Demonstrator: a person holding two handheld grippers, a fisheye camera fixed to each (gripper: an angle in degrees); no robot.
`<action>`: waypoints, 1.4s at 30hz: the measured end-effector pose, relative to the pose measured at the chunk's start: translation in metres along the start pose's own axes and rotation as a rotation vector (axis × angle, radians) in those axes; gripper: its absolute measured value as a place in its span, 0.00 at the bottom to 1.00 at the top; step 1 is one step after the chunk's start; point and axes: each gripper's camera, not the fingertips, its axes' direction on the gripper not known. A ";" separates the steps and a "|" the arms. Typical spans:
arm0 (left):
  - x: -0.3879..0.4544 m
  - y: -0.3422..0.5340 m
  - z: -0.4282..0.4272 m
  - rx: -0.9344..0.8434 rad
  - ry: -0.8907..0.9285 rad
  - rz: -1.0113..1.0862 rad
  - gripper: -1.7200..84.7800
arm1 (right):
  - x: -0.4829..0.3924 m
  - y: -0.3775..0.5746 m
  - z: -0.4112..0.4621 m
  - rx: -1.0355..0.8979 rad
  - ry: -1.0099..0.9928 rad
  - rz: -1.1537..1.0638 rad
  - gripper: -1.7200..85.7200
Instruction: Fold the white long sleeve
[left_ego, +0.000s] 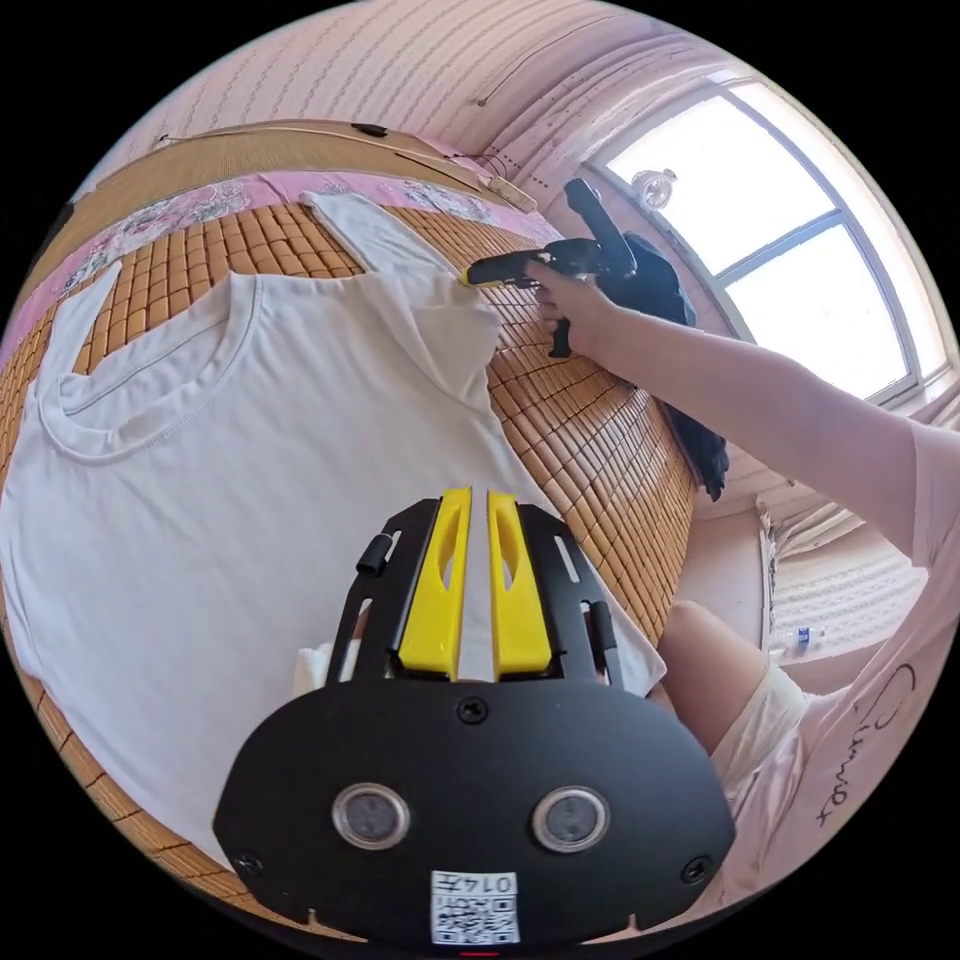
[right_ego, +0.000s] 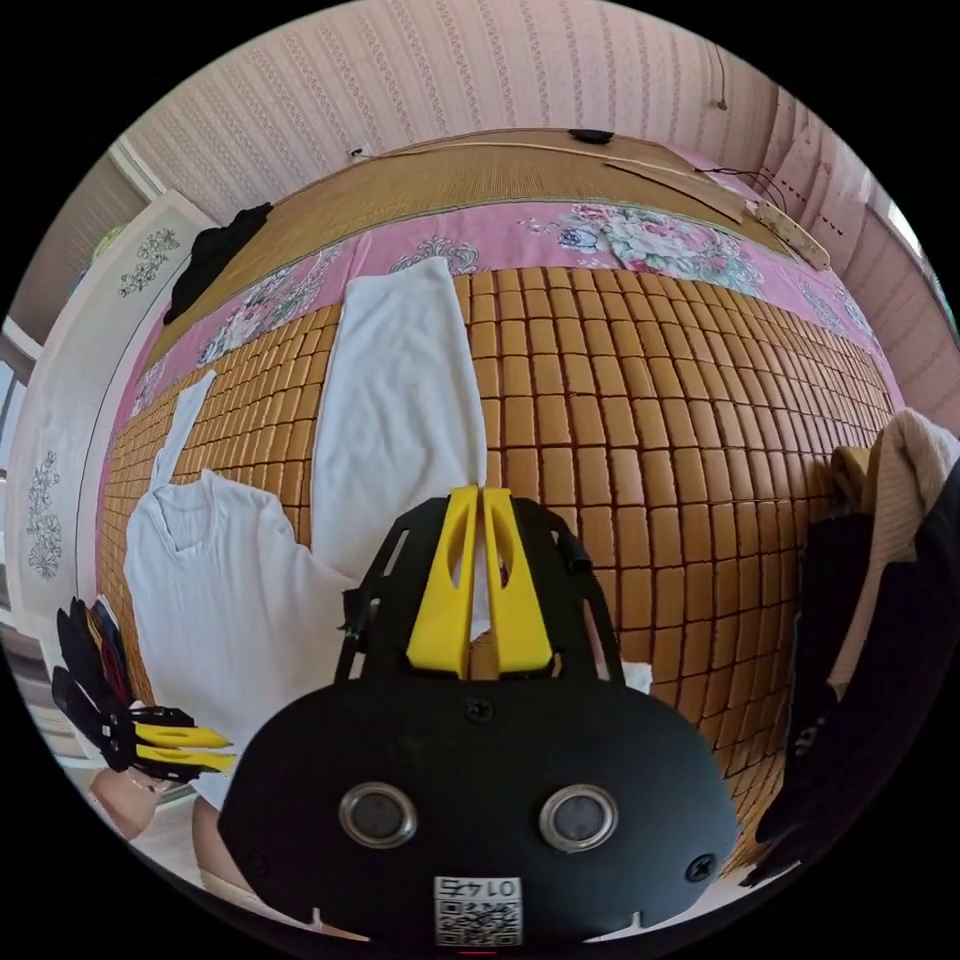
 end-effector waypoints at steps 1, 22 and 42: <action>0.000 -0.001 0.001 -0.008 0.006 -0.007 0.06 | 0.000 0.005 -0.004 -0.001 0.002 -0.014 0.02; 0.027 -0.176 0.128 -0.142 -0.154 0.075 0.09 | 0.089 0.172 -0.090 -0.055 0.082 0.239 0.11; 0.022 -0.234 0.179 -0.066 -0.184 0.079 0.03 | 0.104 0.309 -0.231 -0.125 -0.132 0.237 0.01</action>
